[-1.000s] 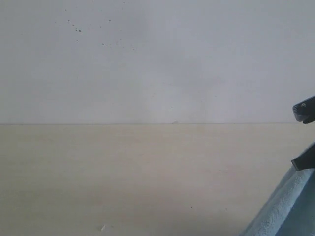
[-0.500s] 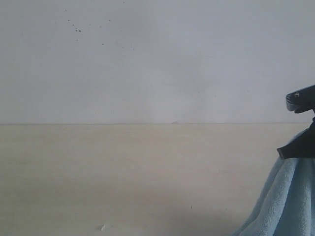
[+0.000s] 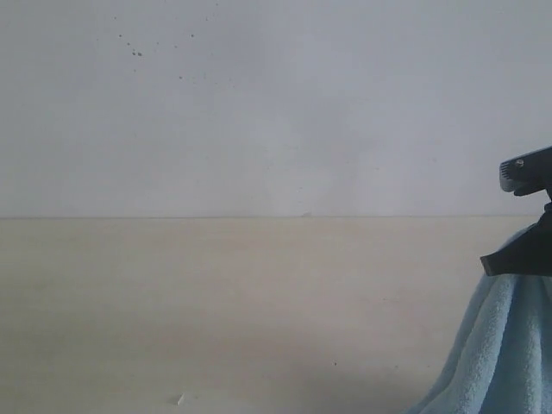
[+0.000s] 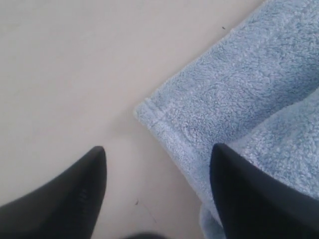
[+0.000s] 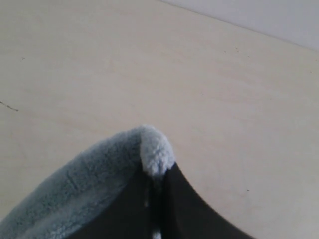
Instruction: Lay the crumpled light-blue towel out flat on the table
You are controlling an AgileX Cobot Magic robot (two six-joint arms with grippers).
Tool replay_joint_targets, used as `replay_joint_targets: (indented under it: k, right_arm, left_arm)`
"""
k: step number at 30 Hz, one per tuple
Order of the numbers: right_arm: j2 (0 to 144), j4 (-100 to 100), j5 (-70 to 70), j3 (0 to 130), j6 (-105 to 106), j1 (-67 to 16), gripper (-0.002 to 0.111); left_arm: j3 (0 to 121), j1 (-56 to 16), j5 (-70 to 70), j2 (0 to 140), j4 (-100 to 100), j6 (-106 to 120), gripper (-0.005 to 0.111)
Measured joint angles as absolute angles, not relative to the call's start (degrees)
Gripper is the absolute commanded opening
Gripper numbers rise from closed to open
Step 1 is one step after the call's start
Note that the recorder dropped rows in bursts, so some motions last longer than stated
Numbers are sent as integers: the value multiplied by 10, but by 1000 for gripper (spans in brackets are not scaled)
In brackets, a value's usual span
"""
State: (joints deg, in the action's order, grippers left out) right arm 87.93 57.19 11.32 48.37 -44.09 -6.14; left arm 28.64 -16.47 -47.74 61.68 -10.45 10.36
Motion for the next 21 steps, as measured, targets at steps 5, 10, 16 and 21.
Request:
replay_joint_targets:
  k: [5,10,16,21]
  right_arm:
    - [879,572,111,484,-441,-61,0]
    - [879,567,103,484,-441,-61,0]
    - [879,562,91,484,-441,-61,0]
    - [879,559,80,484,-441,-61,0]
  left_arm:
    - [279,-165,-453,642,-104,104,44]
    - [279,-165,-440,681,-104,104,54]
    - [279,-165,-434,734,-114,102,55]
    - [278,-165,-417,765,-180,54,55]
